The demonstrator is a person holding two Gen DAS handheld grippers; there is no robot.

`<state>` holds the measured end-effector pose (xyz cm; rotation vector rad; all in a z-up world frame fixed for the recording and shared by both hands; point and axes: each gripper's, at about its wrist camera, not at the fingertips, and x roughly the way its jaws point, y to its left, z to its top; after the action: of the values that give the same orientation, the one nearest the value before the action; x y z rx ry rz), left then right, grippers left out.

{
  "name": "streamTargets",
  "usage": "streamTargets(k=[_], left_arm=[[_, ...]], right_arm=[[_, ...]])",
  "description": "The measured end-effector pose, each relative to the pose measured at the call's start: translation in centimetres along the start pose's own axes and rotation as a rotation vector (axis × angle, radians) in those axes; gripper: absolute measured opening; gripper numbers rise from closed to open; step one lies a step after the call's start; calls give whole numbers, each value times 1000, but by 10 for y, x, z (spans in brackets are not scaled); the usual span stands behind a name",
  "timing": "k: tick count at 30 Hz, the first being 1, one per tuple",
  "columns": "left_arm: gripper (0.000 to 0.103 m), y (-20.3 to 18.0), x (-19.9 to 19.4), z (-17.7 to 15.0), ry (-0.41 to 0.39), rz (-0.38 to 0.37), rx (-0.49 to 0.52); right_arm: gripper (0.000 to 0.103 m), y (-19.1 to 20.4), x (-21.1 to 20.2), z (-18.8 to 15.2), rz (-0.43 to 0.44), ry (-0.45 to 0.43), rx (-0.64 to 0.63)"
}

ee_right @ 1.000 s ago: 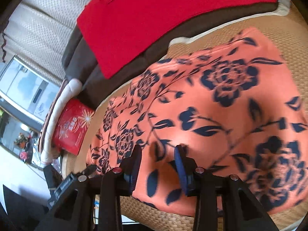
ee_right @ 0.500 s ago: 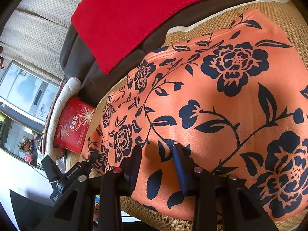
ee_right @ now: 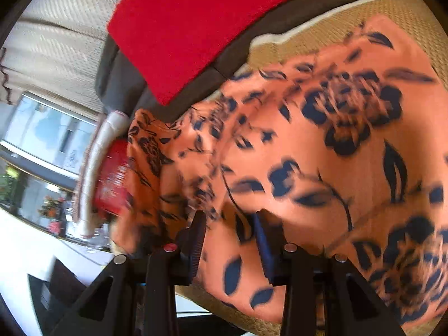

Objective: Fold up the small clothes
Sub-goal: 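Fold the blouse side edge inward with the left gripper while the right gripper holds the fabric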

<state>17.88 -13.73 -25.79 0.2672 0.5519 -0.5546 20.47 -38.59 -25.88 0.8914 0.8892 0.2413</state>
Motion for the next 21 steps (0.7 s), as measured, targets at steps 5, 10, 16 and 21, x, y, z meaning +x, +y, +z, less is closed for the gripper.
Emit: streamTargets(k=[5,10,16,21], left_arm=[[14,-19,-1,0,-5,-20,68],[14,-22,2,2,1,-21,72],[14,-25,0,5,4,-19,92],[14,-24,-4,1,0,-28,105]], right_arm=[[78,10,7,37,139,31,-29],[80,34,41,68,176,79,-92],[80,53,89,90,205,166,-72],[79,88,98,92,128,156,-181]])
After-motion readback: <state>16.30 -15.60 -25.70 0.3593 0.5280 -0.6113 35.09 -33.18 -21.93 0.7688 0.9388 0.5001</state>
